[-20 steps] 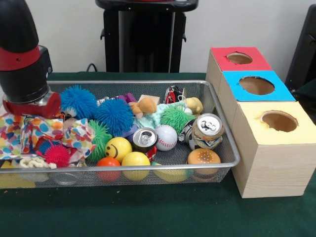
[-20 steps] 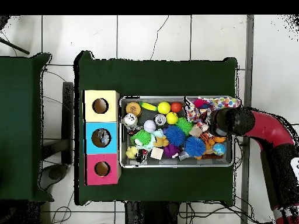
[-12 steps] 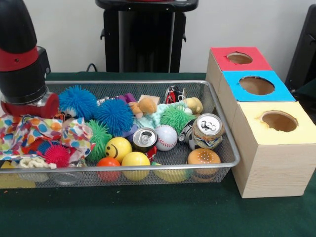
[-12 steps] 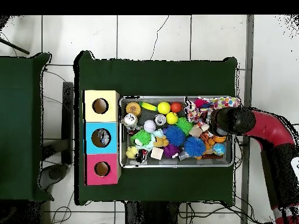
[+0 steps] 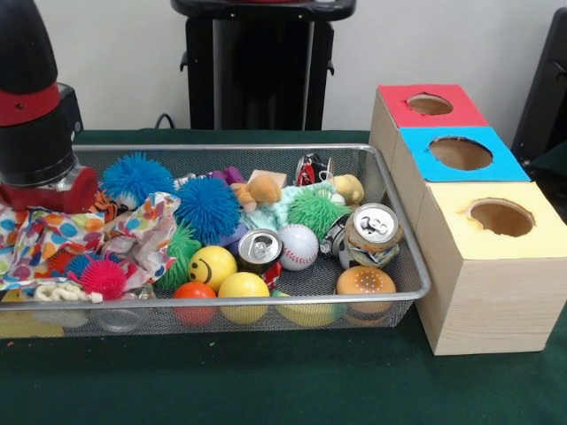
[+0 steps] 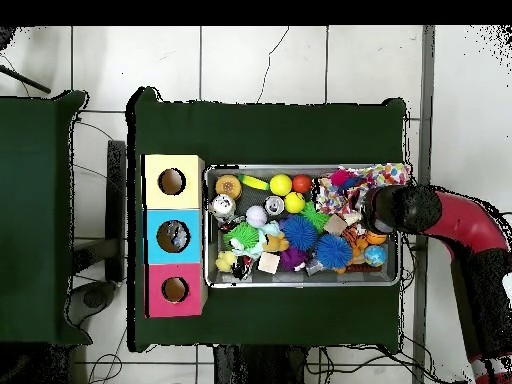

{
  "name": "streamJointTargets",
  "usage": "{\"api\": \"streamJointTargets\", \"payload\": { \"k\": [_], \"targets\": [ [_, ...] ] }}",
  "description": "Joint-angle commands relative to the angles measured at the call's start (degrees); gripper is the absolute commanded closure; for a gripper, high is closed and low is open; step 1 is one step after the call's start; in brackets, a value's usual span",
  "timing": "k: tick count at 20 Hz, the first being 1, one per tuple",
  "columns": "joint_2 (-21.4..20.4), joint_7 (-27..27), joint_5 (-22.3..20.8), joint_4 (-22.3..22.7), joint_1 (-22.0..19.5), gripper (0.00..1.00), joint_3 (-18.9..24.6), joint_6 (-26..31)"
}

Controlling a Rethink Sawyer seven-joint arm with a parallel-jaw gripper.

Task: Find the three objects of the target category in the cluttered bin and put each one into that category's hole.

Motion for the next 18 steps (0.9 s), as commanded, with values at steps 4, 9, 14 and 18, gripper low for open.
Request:
{"api": "streamJointTargets", "payload": {
  "k": [4, 9, 14, 18],
  "targets": [
    [-7.1, -3.3, -6.2, 4.6, 5.3, 1.0, -3.0, -5.9],
    [-12.2, 5.2, -7.6, 5.0, 14.9, 1.0, -8.8, -1.0],
    [-13.8, 10.5, -7.1, 5.6, 20.2, 1.0, -13.8, -1.5],
    [-14.2, 11.1, -6.2, 5.6, 23.0, 1.0, -17.0, -1.9]
  ]
}}
